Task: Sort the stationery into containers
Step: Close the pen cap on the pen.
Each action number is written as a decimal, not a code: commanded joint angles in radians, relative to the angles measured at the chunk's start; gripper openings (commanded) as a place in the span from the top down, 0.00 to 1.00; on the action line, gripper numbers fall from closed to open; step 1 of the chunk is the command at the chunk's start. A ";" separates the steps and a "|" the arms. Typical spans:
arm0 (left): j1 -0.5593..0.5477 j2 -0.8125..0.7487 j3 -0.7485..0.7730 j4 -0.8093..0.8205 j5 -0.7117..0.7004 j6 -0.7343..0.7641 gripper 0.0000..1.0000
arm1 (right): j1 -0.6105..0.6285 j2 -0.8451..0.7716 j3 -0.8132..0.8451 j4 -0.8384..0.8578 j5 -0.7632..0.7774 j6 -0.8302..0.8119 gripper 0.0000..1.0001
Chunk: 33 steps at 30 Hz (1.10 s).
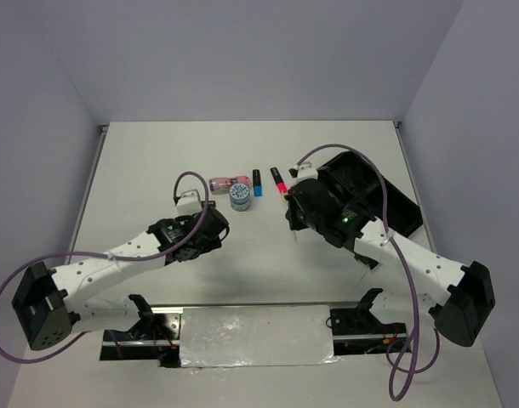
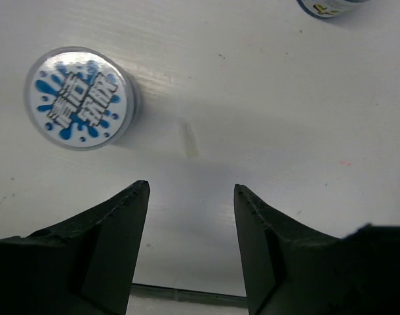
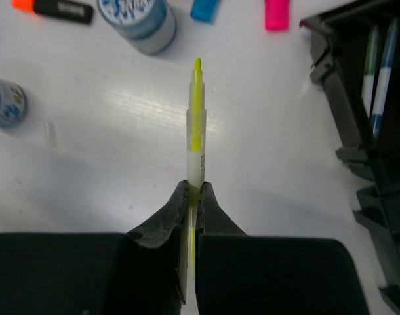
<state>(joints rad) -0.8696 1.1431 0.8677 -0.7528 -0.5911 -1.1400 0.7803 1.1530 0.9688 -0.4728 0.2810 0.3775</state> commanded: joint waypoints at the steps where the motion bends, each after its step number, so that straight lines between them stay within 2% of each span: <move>1: 0.032 0.078 0.007 0.113 0.040 -0.081 0.34 | 0.004 -0.007 -0.051 -0.012 -0.028 -0.003 1.00; 4: 0.093 0.158 -0.016 0.200 0.121 -0.063 0.38 | 0.002 0.007 -0.084 0.023 -0.042 -0.011 1.00; 12: 0.127 0.306 0.019 0.179 0.112 -0.086 0.45 | -0.006 0.037 -0.108 0.068 -0.075 -0.023 1.00; 19: 0.127 0.348 -0.009 0.210 0.129 -0.098 0.51 | -0.006 0.053 -0.110 0.080 -0.088 -0.029 1.00; 26: 0.138 0.397 -0.030 0.239 0.143 -0.092 0.53 | -0.006 0.048 -0.117 0.086 -0.097 -0.037 1.00; 33: 0.138 0.403 -0.073 0.271 0.152 -0.098 0.62 | -0.006 0.060 -0.127 0.102 -0.115 -0.035 1.00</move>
<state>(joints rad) -0.7361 1.5417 0.8215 -0.5076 -0.4507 -1.2133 0.7780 1.2072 0.8555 -0.4145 0.1764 0.3500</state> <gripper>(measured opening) 0.397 0.040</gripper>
